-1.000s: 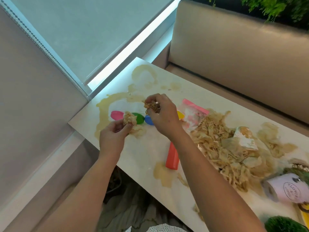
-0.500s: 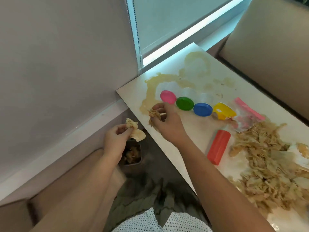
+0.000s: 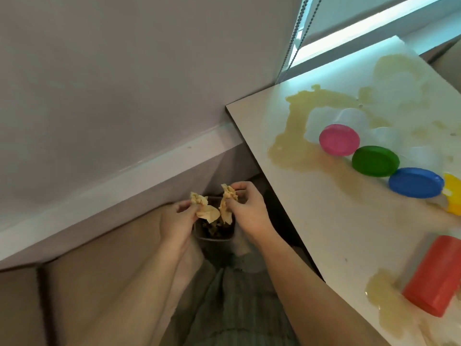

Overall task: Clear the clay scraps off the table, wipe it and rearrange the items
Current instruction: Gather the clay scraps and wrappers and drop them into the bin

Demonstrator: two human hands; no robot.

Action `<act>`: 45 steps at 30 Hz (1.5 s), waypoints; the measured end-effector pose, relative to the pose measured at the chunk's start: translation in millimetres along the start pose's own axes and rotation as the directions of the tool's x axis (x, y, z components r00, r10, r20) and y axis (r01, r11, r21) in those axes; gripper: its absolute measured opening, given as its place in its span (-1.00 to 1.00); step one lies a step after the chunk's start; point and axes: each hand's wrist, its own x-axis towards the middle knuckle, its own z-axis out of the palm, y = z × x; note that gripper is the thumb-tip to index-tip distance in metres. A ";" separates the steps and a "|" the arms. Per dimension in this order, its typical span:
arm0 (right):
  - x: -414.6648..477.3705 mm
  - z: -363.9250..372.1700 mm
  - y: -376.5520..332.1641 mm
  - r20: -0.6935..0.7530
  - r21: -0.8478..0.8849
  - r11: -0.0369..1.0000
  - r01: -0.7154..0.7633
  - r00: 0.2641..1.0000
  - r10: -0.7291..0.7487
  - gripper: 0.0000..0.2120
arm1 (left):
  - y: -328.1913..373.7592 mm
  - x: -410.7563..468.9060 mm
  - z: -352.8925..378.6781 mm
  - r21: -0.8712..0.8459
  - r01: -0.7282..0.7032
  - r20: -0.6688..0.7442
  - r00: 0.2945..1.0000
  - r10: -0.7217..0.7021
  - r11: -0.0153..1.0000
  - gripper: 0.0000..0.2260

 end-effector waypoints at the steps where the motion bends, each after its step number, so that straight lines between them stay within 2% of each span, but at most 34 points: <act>1: 11.2 5.6 13.6 -0.009 -0.007 1.000 -0.023 1.000 0.023 -0.73 | -10.7 12.6 0.1 -0.007 0.006 -0.023 1.000 -0.007 1.000 -0.84; 9: 103.3 49.1 144.9 -0.075 0.035 0.971 -0.236 0.968 0.238 -0.74 | -104.8 88.2 13.7 0.054 0.044 -0.117 0.992 -0.037 0.998 -0.79; 11: 124.1 62.2 170.4 -0.037 0.048 0.962 -0.270 0.961 0.272 -0.74 | -123.4 103.4 17.3 0.046 0.040 -0.134 0.990 -0.034 0.998 -0.79; 13: 139.5 74.0 192.7 0.062 0.044 0.936 -0.349 0.936 0.347 -0.75 | -140.0 115.0 19.5 0.060 0.044 -0.151 0.988 -0.035 0.997 -0.79; 15: 149.2 79.2 211.5 0.140 -0.032 0.903 -0.428 0.893 0.428 -0.74 | -151.8 122.1 22.2 0.060 0.062 -0.161 0.986 -0.051 0.996 -0.79; 18: 159.8 77.5 229.2 0.155 -0.089 0.860 -0.502 0.846 0.510 -0.57 | -162.0 132.8 27.1 0.059 0.083 -0.152 0.986 -0.073 0.995 -0.79; 22: 162.5 67.3 238.4 0.108 -0.081 0.818 -0.569 0.811 0.575 -0.60 | -165.3 139.9 34.9 0.061 0.103 -0.122 0.988 -0.095 0.993 -0.82; 25: 167.0 59.4 243.5 0.050 -0.054 0.815 -0.577 0.813 0.580 -0.59 | -161.2 146.8 46.5 0.040 0.149 -0.074 0.987 -0.146 0.988 -0.79; 29: 172.9 52.8 241.1 0.042 -0.036 0.813 -0.582 0.812 0.583 -0.61 | -161.9 156.5 56.3 0.057 0.305 0.058 0.950 -0.308 0.951 -0.44; 31: 175.2 52.0 237.1 0.032 -0.072 0.822 -0.565 0.823 0.568 -0.62 | -164.8 157.3 55.4 0.036 0.346 0.078 0.934 -0.348 0.938 -0.35; 33: 175.7 51.9 231.0 0.027 -0.120 0.843 -0.525 0.847 0.531 -0.62 | -162.3 152.3 53.4 -0.004 0.327 0.062 0.943 -0.327 0.945 -0.42; 37: 166.5 49.5 205.4 0.037 -0.192 0.876 -0.443 0.889 0.457 -0.65 | -143.5 134.1 47.4 0.059 0.251 -0.033 0.968 -0.250 0.966 -0.88; 45: 98.2 29.8 110.3 0.106 -0.257 0.914 -0.314 0.931 0.350 -0.69 | -73.0 75.9 32.3 0.138 0.213 -0.023 0.977 -0.212 0.967 -0.77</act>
